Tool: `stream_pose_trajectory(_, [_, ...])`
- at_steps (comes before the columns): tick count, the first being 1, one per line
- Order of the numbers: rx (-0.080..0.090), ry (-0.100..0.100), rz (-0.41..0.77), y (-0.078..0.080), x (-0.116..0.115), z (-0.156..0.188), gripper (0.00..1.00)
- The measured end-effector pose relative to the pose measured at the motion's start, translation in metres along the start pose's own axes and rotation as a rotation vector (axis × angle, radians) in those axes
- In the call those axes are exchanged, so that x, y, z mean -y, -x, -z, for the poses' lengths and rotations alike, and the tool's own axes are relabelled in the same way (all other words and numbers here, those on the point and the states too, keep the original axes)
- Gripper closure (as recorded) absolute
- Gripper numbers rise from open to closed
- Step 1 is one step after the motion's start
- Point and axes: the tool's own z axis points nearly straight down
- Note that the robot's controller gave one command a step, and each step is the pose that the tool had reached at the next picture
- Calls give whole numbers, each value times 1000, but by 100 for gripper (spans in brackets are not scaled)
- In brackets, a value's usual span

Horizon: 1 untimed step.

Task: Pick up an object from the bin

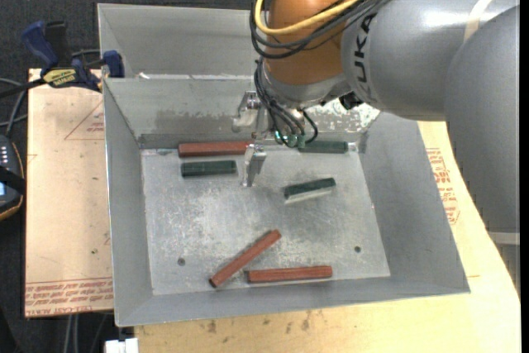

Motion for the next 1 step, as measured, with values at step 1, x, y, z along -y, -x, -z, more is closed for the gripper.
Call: stream_pose_trajectory(1, [7,0,-2,2,0,4,0])
